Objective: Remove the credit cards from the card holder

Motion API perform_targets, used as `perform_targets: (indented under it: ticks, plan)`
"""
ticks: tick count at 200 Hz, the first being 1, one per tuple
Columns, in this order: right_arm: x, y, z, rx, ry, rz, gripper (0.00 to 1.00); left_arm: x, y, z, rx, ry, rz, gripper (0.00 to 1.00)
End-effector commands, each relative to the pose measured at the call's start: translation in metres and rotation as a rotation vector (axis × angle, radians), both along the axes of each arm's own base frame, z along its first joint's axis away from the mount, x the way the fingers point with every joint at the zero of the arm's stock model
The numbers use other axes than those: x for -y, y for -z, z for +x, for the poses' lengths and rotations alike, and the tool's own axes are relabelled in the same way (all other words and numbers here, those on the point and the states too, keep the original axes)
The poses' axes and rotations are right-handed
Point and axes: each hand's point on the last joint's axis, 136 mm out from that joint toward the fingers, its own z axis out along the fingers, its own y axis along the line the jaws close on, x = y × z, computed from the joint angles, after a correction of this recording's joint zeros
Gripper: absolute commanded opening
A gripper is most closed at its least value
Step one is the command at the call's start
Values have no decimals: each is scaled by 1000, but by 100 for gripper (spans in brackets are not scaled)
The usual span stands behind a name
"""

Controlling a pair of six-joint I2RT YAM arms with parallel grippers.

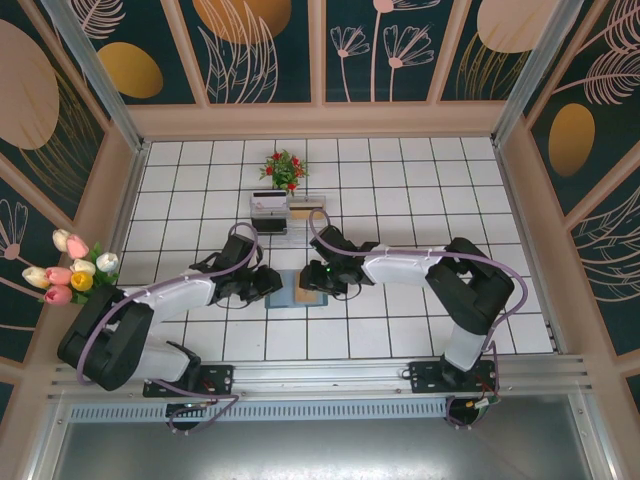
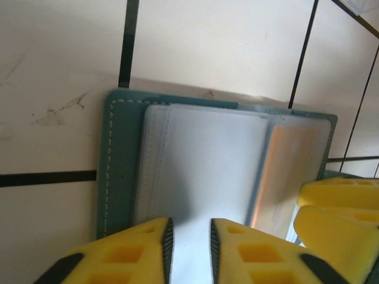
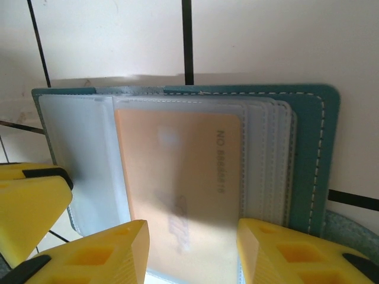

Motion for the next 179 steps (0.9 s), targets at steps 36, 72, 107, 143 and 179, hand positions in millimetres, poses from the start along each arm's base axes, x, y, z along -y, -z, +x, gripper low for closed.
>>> perform_targets:
  ticks: [36,72,107,143,179]
  plan:
    - [7,14,-13,-49,-4,-5,42,20,-33,5,56,32,-83,6]
    - [10,17,-13,-50,-1,-16,42,43,-27,6,39,85,-101,1]
    - [11,17,-13,-51,2,-17,40,47,-6,7,0,91,-42,0]
    - [13,14,-13,-46,10,-9,39,31,18,-1,-48,78,50,0]
    - [20,5,-4,-23,53,1,38,11,34,-11,-77,62,144,0]
